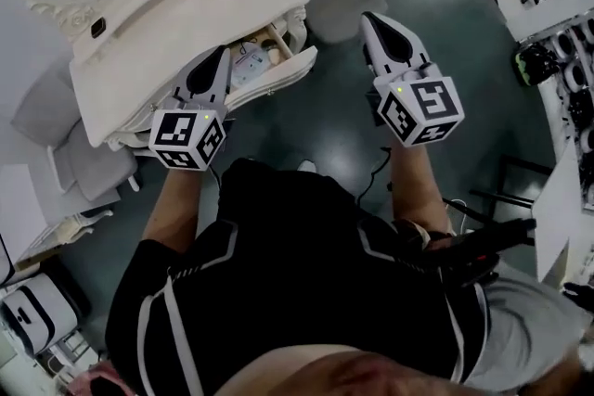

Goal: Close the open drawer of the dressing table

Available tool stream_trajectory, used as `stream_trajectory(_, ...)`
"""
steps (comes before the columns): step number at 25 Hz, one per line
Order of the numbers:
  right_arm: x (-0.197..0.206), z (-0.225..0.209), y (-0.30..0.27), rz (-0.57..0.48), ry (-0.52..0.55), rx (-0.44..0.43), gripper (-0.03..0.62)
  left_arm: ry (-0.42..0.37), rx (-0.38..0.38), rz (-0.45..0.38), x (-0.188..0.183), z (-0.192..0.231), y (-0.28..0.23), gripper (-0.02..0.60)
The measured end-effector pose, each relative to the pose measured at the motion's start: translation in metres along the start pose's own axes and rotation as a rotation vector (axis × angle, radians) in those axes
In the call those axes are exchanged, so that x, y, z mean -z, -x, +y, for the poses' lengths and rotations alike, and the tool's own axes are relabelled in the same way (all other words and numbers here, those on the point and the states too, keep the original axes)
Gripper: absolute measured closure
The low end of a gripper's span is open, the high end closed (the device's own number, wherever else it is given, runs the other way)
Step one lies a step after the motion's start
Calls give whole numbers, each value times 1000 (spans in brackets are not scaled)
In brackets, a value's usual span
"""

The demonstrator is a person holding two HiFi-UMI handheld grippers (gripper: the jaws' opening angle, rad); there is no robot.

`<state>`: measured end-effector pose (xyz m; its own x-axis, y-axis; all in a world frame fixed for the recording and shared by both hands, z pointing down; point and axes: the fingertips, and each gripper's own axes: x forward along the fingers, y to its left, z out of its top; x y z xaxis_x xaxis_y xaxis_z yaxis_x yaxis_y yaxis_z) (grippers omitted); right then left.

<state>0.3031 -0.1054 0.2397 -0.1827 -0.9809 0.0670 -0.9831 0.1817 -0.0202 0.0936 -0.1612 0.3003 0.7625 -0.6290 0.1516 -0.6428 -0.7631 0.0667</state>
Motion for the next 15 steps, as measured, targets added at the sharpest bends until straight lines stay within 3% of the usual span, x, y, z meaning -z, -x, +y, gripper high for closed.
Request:
stream_trajectory(5,35,-2,-31,30,-10,-13,589,-34,-105,53,40,33,-2,577)
stream_trajectory(12,113,14,-75,173,-39,-42,589,19,-106,159,104,74,3,577)
stream_trajectory(15,139,24,-87,204,-46,-63,589,-31,-80,232,132,78,1,577)
